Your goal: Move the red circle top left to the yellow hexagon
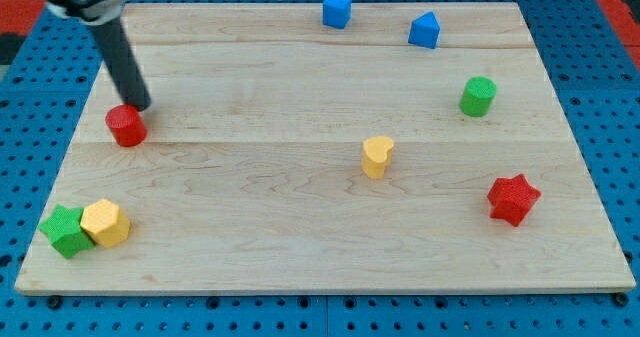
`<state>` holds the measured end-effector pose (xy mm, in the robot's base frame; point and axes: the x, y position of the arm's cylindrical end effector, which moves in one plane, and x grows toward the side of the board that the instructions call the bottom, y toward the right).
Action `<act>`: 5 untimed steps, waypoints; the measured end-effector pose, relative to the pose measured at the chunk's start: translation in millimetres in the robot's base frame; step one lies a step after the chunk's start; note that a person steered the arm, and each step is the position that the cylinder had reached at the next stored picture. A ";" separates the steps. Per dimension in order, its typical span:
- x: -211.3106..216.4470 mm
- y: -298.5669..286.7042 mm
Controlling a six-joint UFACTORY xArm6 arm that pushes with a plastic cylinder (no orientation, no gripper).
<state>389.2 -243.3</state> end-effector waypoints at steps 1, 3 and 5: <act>3.9 -33.1; -6.8 20.7; 29.8 30.6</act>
<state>419.0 -212.7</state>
